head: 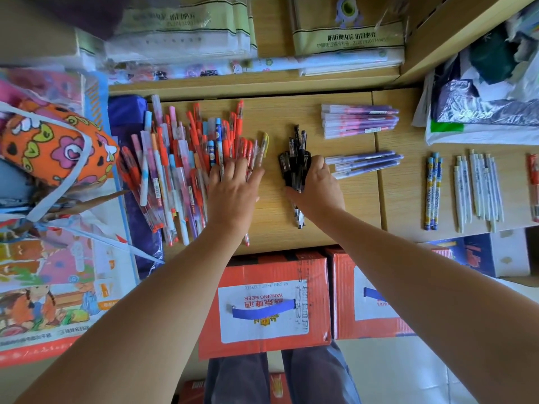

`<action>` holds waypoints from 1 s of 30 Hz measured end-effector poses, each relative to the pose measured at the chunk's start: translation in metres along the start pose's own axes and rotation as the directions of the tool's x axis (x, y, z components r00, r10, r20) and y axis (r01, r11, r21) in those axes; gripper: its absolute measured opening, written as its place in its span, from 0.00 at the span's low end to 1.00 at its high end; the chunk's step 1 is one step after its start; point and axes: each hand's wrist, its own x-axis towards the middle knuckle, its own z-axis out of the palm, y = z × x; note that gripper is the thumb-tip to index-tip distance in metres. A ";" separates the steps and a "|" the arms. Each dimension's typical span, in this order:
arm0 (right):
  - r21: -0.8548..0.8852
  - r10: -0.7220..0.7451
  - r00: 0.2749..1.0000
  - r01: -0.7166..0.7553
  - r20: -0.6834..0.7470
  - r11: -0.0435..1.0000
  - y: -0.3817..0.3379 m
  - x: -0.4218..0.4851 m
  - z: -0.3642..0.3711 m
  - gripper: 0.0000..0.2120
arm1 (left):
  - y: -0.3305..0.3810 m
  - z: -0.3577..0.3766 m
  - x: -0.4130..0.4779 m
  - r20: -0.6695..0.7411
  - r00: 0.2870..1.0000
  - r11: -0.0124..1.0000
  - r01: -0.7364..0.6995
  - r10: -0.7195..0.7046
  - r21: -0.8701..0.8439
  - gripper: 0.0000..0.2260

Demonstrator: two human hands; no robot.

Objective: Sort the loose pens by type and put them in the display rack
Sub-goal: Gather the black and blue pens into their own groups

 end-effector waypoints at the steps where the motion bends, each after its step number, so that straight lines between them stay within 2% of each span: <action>1: -0.007 -0.008 1.000 0.008 0.009 1.000 0.001 -0.001 -0.001 0.26 | 0.002 -0.001 -0.001 -0.003 1.000 1.000 0.012 -0.012 0.009 0.25; 4: -0.039 -0.028 0.999 0.029 0.027 0.999 0.006 -0.003 -0.003 0.26 | 0.011 -0.003 -0.002 -0.003 0.999 0.999 0.041 -0.041 -0.019 0.23; 8: -0.045 -0.047 0.999 0.047 -0.017 0.998 0.012 -0.006 -0.005 0.27 | 0.015 -0.004 -0.003 -0.015 1.000 0.998 0.008 -0.009 -0.055 0.20; 13: -0.036 -0.083 0.994 0.081 -0.067 0.996 0.019 -0.003 -0.002 0.28 | 0.018 -0.006 -0.002 0.052 0.999 0.996 0.013 -0.008 -0.089 0.22; 17: -0.057 -0.088 0.995 0.085 -0.052 0.995 0.023 -0.004 -0.001 0.26 | 0.021 -0.007 -0.004 0.071 0.997 0.995 0.028 -0.021 -0.100 0.22; 23: 0.009 -0.090 0.995 0.091 -0.053 0.996 0.032 -0.016 0.003 0.24 | 0.035 -0.008 -0.006 0.065 0.998 0.996 0.002 0.004 -0.084 0.21; 27: 0.027 -0.077 0.996 0.079 -0.054 0.997 0.036 -0.014 0.001 0.23 | 0.043 -0.007 0.002 0.139 0.990 0.990 0.023 -0.004 -0.136 0.26; 30: 0.008 -0.065 0.997 0.065 -0.046 0.998 0.037 -0.008 -0.005 0.22 | 0.045 -0.010 0.002 0.157 0.988 0.985 0.038 -0.012 -0.166 0.23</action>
